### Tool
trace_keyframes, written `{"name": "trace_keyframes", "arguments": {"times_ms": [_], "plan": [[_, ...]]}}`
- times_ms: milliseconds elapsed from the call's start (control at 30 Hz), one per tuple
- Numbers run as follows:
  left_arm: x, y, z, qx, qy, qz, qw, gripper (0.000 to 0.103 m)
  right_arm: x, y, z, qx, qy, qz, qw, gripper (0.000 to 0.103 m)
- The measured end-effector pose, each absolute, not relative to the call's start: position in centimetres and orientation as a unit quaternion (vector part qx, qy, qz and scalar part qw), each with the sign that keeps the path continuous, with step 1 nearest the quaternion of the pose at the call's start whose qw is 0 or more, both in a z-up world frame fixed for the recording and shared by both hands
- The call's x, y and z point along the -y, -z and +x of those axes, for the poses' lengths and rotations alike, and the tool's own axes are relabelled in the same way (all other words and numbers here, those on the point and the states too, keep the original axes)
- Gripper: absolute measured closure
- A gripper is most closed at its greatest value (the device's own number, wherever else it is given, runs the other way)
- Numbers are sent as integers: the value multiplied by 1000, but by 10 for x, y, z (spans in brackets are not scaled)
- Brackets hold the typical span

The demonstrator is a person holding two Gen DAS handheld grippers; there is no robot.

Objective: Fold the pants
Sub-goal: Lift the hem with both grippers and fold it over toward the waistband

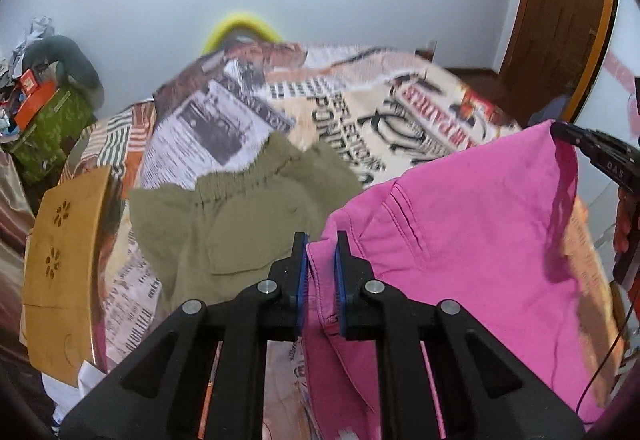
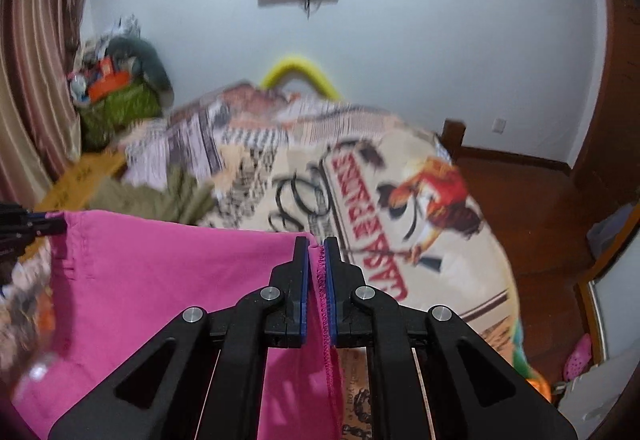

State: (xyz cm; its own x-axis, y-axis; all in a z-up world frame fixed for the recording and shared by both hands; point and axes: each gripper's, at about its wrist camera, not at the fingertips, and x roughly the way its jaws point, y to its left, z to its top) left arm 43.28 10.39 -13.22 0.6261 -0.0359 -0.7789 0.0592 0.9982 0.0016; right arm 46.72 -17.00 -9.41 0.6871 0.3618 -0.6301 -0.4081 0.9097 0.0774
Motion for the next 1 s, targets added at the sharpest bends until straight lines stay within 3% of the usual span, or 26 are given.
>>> {"name": "trace_keyframes", "arguments": {"times_ms": [333, 1000], "plan": [[-88, 106, 357, -426, 42, 29, 903, 91, 191, 61, 384, -327, -230, -22, 917, 97], [-78, 157, 217, -463, 41, 19, 885, 92, 201, 101, 229, -377, -240, -16, 894, 97]]}}
